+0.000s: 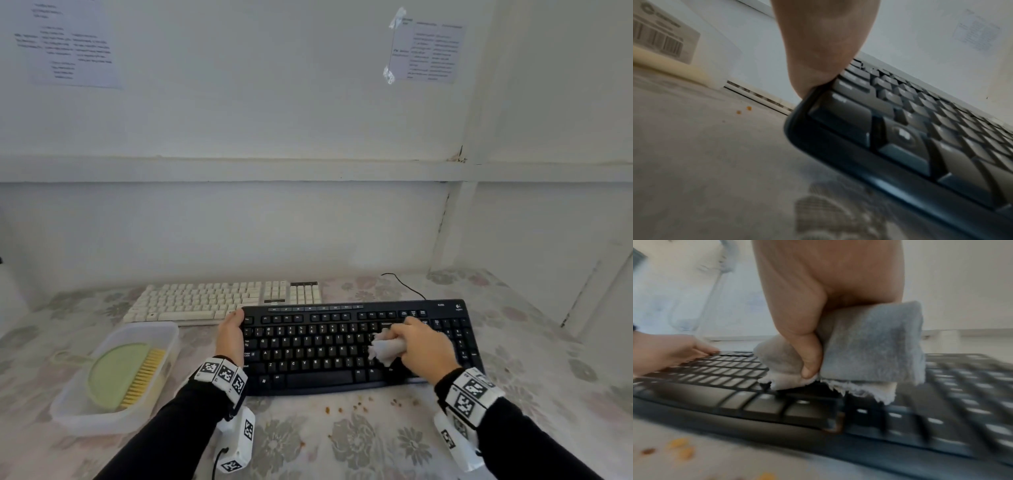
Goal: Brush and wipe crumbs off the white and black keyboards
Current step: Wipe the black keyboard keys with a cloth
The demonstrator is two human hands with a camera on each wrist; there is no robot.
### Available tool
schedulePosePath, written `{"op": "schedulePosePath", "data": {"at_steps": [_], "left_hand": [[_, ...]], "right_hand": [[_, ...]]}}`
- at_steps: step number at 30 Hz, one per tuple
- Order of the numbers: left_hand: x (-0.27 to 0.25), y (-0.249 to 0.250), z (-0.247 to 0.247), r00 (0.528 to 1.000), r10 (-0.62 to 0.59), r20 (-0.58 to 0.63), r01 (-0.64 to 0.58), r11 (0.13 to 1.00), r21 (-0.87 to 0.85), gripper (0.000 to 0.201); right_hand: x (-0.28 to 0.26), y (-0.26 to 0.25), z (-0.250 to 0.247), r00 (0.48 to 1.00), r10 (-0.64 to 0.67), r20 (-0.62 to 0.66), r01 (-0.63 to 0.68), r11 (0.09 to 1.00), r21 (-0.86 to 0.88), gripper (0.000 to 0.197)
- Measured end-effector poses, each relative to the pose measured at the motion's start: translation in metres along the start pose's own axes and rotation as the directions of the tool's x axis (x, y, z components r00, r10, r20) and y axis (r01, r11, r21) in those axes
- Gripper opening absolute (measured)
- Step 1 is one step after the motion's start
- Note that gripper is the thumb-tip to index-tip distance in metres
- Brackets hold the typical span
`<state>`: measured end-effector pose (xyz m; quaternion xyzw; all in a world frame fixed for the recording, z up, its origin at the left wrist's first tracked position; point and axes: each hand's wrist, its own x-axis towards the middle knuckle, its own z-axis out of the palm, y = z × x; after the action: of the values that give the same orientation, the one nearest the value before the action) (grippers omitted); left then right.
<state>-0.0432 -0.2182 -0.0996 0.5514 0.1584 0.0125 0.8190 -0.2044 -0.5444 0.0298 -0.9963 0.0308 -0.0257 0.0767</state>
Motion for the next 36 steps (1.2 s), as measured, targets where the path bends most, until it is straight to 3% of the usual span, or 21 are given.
{"op": "schedulePosePath", "data": {"at_steps": [7, 10, 12, 14, 18, 22, 24, 26, 30, 36], "left_hand": [[-0.002, 0.001, 0.001, 1.000, 0.014, -0.025, -0.014, 0.999, 0.029, 0.095], [-0.007, 0.005, 0.004, 0.999, 0.030, -0.032, -0.029, 0.999, 0.045, 0.096], [-0.002, 0.001, 0.002, 0.999, 0.028, -0.040, -0.026, 0.998, 0.053, 0.095], [0.001, -0.001, 0.001, 0.999, 0.017, -0.031, -0.016, 0.999, 0.034, 0.095], [-0.021, 0.014, 0.007, 0.999, 0.029, -0.013, -0.029, 0.999, 0.043, 0.090], [-0.027, 0.015, 0.008, 0.999, 0.028, -0.030, -0.026, 0.999, 0.039, 0.087], [-0.044, 0.026, 0.014, 0.999, 0.042, -0.031, -0.041, 0.998, 0.047, 0.058], [-0.066, 0.040, 0.022, 0.997, 0.072, -0.016, -0.070, 0.995, 0.066, 0.025], [-0.078, 0.047, 0.027, 0.996, 0.090, -0.013, -0.089, 0.992, 0.092, 0.025], [-0.077, 0.045, 0.029, 0.991, 0.110, -0.074, -0.099, 0.986, 0.134, 0.029]], "right_hand": [[-0.011, 0.084, -0.004, 0.943, 0.321, -0.082, -0.320, 0.947, 0.028, 0.043], [-0.011, 0.100, -0.010, 0.886, 0.454, -0.094, -0.446, 0.890, 0.096, 0.032], [-0.008, 0.097, -0.015, 0.876, 0.466, -0.120, -0.452, 0.883, 0.129, 0.031], [-0.003, 0.077, -0.021, 0.912, 0.382, -0.150, -0.360, 0.920, 0.155, 0.037], [0.004, -0.004, -0.023, 0.988, 0.032, -0.151, -0.011, 0.990, 0.138, 0.041], [0.006, -0.095, 0.000, 0.956, -0.293, -0.014, 0.291, 0.942, 0.167, 0.040], [0.006, -0.131, 0.014, 0.920, -0.388, 0.055, 0.376, 0.914, 0.151, 0.039], [0.006, -0.156, 0.024, 0.894, -0.437, 0.094, 0.428, 0.898, 0.106, 0.039], [0.008, -0.170, 0.036, 0.889, -0.439, 0.128, 0.438, 0.898, 0.039, 0.043], [0.006, -0.137, 0.035, 0.917, -0.380, 0.119, 0.385, 0.923, -0.017, 0.041]]}}
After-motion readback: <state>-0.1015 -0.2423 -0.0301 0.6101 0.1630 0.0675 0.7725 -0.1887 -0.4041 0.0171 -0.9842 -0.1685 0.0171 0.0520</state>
